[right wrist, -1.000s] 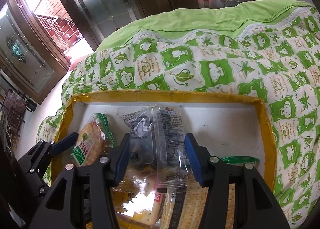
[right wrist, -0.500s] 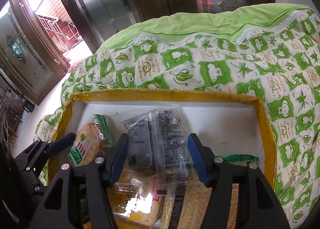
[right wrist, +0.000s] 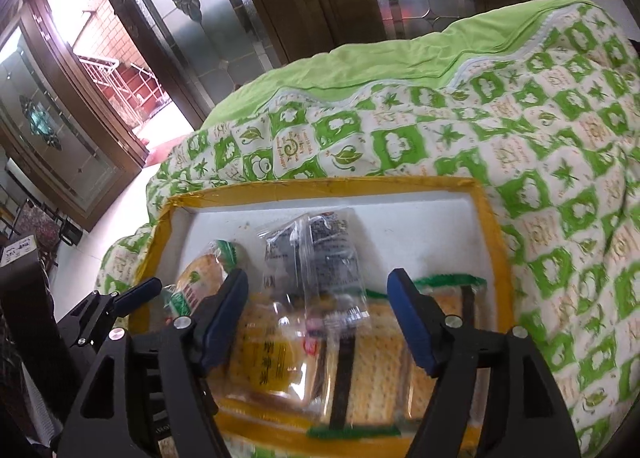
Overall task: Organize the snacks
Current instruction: 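Open both tools to release the packs and withdraw from the tray, then grasp the long pale cracker pack with left tool while right tool grasps dark green pack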
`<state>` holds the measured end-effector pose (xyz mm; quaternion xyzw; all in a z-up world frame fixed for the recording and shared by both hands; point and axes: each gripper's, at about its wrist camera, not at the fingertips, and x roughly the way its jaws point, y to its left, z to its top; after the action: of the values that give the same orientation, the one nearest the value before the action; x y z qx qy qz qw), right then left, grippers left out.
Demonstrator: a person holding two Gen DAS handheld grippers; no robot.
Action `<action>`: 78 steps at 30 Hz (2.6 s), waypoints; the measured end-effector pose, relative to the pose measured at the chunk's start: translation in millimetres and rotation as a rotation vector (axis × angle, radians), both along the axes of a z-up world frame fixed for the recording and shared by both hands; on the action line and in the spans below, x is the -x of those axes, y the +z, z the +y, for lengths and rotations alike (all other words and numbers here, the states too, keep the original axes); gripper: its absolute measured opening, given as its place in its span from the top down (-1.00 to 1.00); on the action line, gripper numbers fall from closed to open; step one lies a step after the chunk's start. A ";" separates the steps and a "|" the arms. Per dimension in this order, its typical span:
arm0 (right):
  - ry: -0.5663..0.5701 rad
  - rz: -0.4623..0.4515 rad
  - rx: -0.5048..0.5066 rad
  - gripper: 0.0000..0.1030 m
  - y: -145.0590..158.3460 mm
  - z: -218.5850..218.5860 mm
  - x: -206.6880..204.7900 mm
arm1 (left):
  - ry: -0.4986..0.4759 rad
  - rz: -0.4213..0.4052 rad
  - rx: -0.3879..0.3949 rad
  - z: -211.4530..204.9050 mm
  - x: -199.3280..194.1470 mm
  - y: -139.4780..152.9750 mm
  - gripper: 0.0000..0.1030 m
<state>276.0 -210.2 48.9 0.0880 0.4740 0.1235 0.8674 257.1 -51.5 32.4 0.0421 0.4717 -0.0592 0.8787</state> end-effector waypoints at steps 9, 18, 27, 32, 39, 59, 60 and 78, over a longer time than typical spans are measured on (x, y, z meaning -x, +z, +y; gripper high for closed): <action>-0.043 -0.008 -0.022 -0.68 12.6 -23.4 43.0 | 0.042 -0.011 0.069 15.3 45.9 16.0 -0.72; -0.057 -0.017 -0.034 -0.69 12.7 -37.7 86.8 | 0.100 -0.024 0.104 31.4 100.2 25.7 -0.73; -0.077 -0.022 -0.017 -0.69 1.4 -48.9 123.7 | 0.154 -0.013 0.122 47.4 138.6 22.3 -0.75; -0.083 0.008 -0.033 -0.69 -9.3 -55.8 140.8 | 0.189 -0.001 0.138 61.4 157.9 18.1 -0.75; -0.065 0.042 -0.048 -0.69 -17.2 -57.0 158.7 | 0.212 0.022 0.155 67.7 180.8 7.9 -0.75; 0.037 0.065 0.020 -0.69 -25.7 -23.0 231.5 | 0.211 0.047 0.191 70.9 229.7 -15.6 -0.75; 0.043 0.074 0.023 -0.69 -26.5 -21.7 235.6 | 0.201 0.044 0.183 68.7 230.5 -14.7 -0.75; 0.098 0.221 0.040 -0.14 -54.4 -13.6 254.1 | 0.103 0.055 0.127 49.1 232.5 -21.0 -0.54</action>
<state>21.9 -223.8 -5.5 0.0605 0.5728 0.1461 0.8043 24.6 -2.4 11.3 -0.0398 0.4926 -0.0450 0.8682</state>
